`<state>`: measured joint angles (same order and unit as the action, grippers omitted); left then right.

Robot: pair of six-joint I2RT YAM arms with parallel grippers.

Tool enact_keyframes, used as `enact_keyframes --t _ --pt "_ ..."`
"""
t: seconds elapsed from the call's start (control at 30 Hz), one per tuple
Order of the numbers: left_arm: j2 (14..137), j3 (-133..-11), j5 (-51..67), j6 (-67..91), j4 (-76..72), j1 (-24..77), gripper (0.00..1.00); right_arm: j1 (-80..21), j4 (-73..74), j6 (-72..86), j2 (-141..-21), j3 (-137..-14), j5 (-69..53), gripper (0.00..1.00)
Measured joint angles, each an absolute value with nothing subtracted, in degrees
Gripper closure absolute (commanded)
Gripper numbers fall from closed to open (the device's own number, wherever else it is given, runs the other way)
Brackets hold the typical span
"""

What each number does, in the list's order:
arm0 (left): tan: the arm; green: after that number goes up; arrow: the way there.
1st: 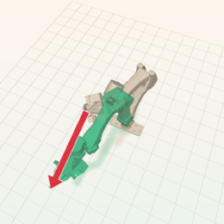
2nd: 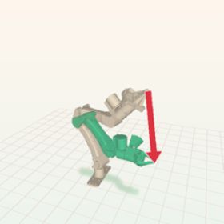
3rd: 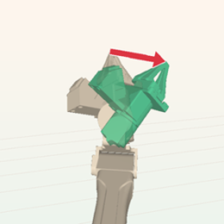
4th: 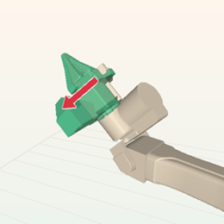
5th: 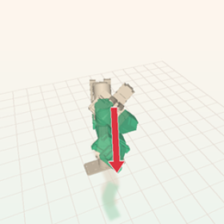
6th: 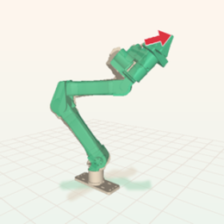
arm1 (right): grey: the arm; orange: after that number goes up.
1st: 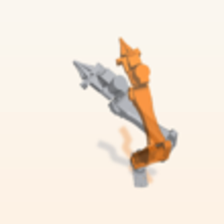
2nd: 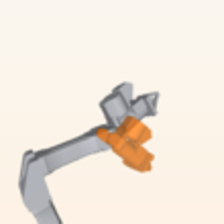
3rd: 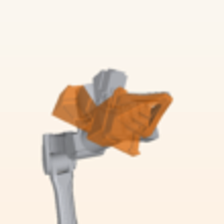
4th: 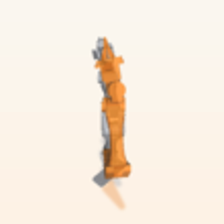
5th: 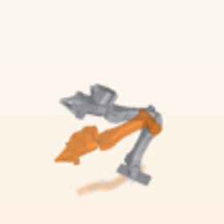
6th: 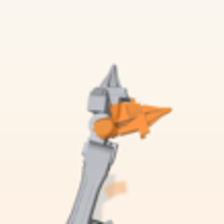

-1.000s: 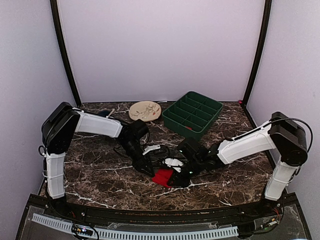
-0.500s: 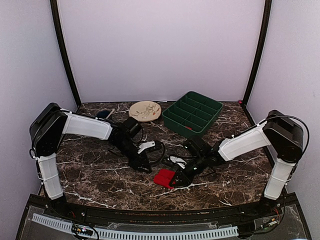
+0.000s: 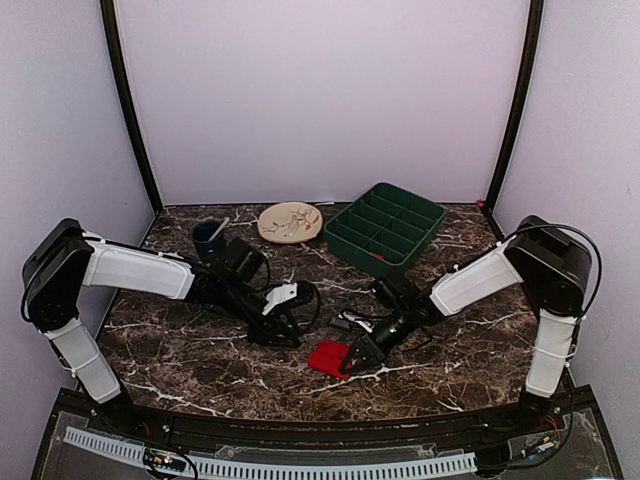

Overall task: Roll the socks
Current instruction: Roll the sock at the center of the board.

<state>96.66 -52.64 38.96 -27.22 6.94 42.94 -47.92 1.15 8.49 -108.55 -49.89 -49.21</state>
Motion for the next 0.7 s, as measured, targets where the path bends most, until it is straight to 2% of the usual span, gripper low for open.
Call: enact_keyframes --t 0.27,0.7 --pt "96.2 -51.9 30.5 -32.9 4.3 51.2 0.61 -47.6 4.2 8.9 -110.2 -51.6 -52.6 0.95" --pt "100.1 -54.9 22.9 -41.1 5.7 56.2 0.61 -47.5 6.6 9.0 -111.0 -52.3 -54.7 0.95"
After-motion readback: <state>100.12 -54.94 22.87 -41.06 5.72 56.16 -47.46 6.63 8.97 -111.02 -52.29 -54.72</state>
